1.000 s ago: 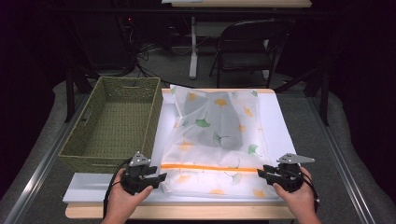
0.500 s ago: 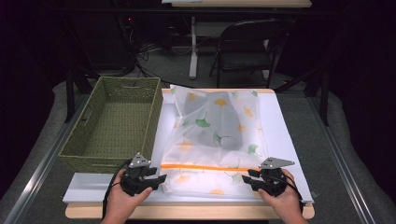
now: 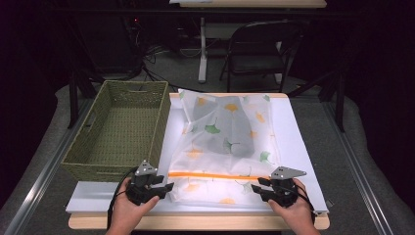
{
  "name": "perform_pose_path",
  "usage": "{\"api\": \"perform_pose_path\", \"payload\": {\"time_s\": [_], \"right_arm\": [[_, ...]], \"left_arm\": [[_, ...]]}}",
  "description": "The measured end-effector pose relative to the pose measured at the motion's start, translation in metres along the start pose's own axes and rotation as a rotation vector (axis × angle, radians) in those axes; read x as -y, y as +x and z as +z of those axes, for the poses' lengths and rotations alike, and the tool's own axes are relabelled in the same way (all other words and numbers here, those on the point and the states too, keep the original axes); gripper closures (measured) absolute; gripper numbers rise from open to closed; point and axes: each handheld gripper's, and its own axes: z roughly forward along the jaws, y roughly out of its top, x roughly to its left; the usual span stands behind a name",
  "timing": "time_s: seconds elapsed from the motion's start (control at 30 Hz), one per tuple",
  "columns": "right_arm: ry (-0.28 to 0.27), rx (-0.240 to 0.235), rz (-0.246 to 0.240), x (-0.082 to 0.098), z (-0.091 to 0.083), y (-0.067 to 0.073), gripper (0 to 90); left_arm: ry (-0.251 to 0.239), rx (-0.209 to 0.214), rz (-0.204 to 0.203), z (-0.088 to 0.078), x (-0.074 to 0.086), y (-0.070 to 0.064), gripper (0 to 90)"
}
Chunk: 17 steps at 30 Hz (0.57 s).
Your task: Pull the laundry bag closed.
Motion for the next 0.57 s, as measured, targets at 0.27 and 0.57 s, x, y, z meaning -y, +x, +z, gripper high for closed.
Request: {"api": "perform_pose_path", "payload": {"time_s": [0.27, 0.57], "right_arm": [[0.007, 0.002, 0.002, 0.0023, 0.0000, -0.0022, 58.1], [-0.018, 0.015, -0.003, 0.0040, -0.0047, -0.0042, 53.8]], "left_arm": [[0.006, 0.002, 0.001, 0.0019, 0.0005, -0.0004, 50.2], [-0.019, 0.001, -0.001, -0.0041, -0.0018, -0.0010, 49.6]]}}
